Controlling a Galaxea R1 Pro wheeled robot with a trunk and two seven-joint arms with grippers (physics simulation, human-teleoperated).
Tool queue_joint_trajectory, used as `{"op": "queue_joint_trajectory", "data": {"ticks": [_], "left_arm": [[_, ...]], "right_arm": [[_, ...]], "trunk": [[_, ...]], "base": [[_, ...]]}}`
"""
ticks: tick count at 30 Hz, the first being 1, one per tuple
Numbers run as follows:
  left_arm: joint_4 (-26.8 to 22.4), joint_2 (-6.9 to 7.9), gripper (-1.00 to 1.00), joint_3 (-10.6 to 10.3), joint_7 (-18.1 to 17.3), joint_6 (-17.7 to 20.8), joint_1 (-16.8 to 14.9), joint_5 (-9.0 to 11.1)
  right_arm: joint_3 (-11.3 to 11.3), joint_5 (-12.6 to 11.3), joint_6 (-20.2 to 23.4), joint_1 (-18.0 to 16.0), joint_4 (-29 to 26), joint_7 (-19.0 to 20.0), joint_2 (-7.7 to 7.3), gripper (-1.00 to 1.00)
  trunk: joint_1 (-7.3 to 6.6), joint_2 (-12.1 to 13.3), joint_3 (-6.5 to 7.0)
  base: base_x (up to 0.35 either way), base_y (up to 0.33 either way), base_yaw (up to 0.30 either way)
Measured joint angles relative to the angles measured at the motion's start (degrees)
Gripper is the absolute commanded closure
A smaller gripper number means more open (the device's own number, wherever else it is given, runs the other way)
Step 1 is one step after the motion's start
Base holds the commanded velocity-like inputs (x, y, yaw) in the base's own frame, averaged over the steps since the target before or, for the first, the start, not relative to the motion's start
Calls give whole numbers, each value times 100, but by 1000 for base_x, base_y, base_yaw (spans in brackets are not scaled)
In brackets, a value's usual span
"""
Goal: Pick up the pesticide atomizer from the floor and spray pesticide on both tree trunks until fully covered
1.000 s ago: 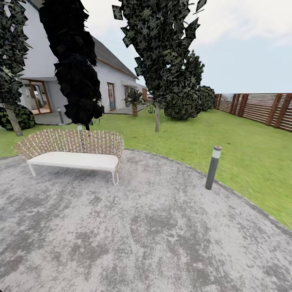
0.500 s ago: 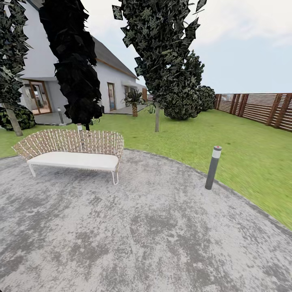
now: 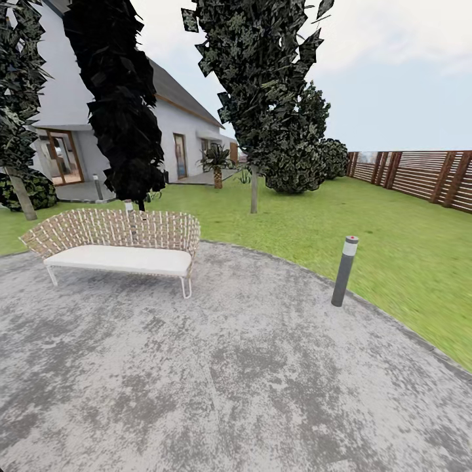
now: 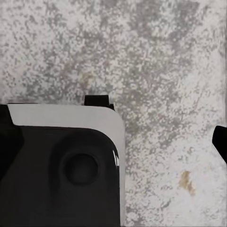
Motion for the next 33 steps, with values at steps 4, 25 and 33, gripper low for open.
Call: {"op": "queue_joint_trajectory", "data": {"ticks": [4,25,33], "left_arm": [[-2016,-13,-100,12,0,-88,-203,-6],[-1648,165,-100,201,-53,-1968,-260,-68],[-1643,173,-100,202,-40,-1969,-260,-63]], "right_arm": [[-2,11,-375,-85,-2311,7,-3,-100],[-284,3,-380,-94,-2621,2,-13,-100],[-608,4,-380,-93,-2620,3,-7,-100]], "trunk": [[0,0,0],[0,0,0],[153,-280,-126]], "base": [[0,0,0],[0,0,-214],[0,0,-273]]}}
